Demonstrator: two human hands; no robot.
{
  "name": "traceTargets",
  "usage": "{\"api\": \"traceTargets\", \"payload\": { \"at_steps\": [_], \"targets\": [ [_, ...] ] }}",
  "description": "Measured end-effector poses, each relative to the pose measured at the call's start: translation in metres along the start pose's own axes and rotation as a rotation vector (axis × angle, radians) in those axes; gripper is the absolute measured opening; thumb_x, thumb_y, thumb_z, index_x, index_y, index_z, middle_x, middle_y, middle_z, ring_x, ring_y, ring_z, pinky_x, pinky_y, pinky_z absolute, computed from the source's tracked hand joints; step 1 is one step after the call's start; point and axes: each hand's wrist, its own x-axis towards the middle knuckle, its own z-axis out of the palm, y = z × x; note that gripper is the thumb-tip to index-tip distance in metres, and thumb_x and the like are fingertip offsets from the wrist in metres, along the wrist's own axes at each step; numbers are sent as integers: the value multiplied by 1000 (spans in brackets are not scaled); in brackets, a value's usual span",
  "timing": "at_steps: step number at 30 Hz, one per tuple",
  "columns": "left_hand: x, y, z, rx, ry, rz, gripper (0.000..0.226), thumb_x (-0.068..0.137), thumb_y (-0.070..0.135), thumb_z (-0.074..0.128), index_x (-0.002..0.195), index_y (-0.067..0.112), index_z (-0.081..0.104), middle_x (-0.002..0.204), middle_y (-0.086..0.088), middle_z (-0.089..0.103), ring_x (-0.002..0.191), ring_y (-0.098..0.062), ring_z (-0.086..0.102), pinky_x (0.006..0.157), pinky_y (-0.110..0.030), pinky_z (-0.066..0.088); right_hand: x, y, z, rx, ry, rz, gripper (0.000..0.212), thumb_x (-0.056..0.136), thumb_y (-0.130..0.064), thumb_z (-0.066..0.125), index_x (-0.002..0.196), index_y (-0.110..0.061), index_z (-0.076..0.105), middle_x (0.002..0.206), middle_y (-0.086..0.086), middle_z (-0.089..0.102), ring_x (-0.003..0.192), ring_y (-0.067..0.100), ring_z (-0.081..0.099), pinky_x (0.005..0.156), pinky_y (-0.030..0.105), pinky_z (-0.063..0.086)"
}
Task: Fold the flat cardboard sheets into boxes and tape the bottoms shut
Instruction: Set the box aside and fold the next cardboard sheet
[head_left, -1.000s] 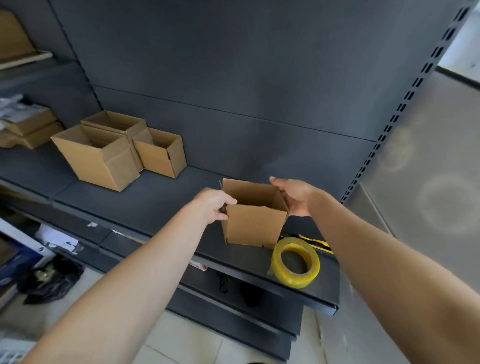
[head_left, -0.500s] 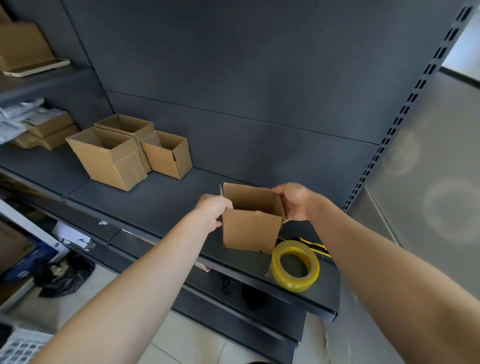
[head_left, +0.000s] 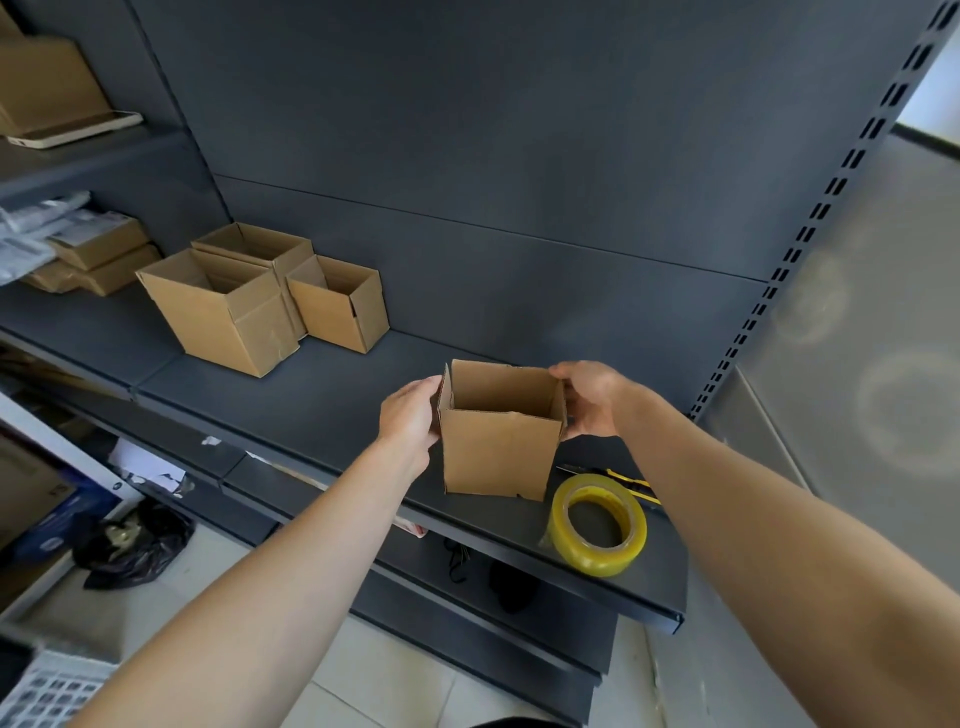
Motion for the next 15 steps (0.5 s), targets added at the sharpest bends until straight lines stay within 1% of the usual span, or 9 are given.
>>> {"api": "traceTargets", "payload": {
  "at_steps": [1, 4, 7, 10, 13, 15],
  "targets": [
    [0, 0, -1, 1, -9, 0, 13, 95, 16, 55, 98, 22, 67, 103, -3, 67, 94, -18, 63, 78, -37, 56, 0, 0, 0, -3, 0, 1, 35, 100, -22, 43, 134, -14, 40, 127, 14, 52, 116, 37, 52, 98, 61, 42],
    [-1, 2, -3, 26, -45, -8, 19, 94, 10, 56, 108, 18, 66, 106, -6, 67, 96, -22, 64, 86, -43, 55, -2, 0, 1, -29, 0, 5, 31, 101, -24, 41, 131, -16, 41, 121, 14, 54, 108, 36, 57, 93, 59, 47],
    [-1, 4, -1, 99, -52, 15, 18, 92, 7, 58, 107, 17, 64, 108, -9, 65, 98, -24, 63, 85, -46, 55, -4, 0, 3, -64, 24, 4, 30, 101, -26, 40, 130, -16, 43, 117, 14, 57, 104, 35, 59, 91, 55, 50],
    [-3, 4, 0, 179, -57, 65, 18, 90, 11, 62, 105, 19, 61, 108, -7, 63, 100, -23, 61, 81, -46, 56, -6, -1, 5, -77, 49, 4, 31, 101, -26, 40, 131, -15, 42, 118, 14, 56, 105, 35, 59, 90, 55, 50],
    [-5, -1, 0, 283, -118, 98, 39, 83, 17, 72, 116, 24, 52, 111, -1, 59, 102, -22, 59, 84, -46, 54, -7, -1, 7, -55, 52, 3, 33, 101, -24, 41, 132, -14, 39, 122, 14, 53, 109, 37, 56, 93, 59, 47],
    [-6, -4, 1, 324, -123, 127, 47, 81, 16, 73, 121, 24, 49, 117, -1, 57, 105, -23, 58, 89, -46, 52, -7, -2, 8, -59, 63, 4, 33, 101, -24, 41, 133, -15, 38, 122, 15, 53, 110, 37, 56, 93, 61, 46]
  ]
}}
